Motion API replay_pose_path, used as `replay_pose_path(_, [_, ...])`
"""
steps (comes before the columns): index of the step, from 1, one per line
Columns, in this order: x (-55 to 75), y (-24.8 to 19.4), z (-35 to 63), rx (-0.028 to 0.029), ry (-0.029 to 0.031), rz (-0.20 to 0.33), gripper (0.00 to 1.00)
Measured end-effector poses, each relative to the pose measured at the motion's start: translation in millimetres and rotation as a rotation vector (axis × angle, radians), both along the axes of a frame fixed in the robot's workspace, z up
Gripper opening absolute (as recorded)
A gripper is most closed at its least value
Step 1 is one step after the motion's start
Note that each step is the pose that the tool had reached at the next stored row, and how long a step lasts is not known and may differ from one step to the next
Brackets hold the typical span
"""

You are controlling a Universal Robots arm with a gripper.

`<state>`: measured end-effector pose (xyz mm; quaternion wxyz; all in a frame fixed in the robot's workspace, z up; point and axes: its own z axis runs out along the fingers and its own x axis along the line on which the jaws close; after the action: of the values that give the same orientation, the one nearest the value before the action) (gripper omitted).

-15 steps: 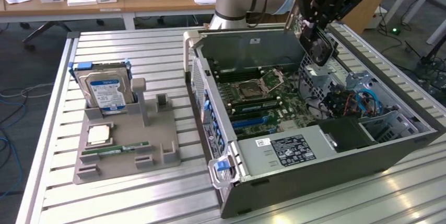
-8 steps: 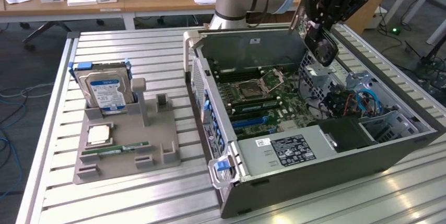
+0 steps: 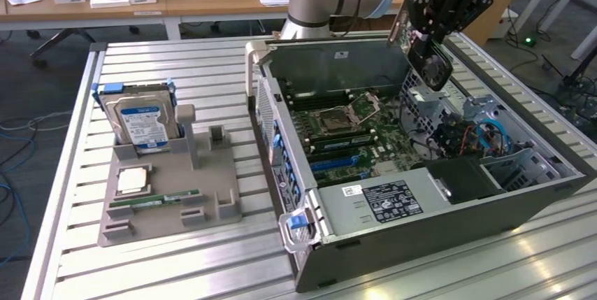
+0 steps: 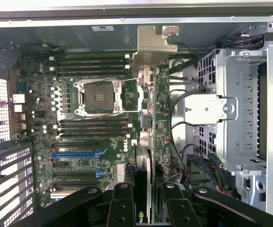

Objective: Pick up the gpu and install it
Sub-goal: 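Insert the gpu into the slot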

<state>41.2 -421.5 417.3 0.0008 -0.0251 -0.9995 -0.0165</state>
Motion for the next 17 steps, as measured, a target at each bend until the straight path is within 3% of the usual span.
replay_pose_path(11, [0.0, 0.0, 0.0, 0.0000, 0.0000, 0.001, 0.26])
replay_pose_path(17, [0.0, 0.0, 0.0, -0.0001, 0.0000, 0.054, 0.26])
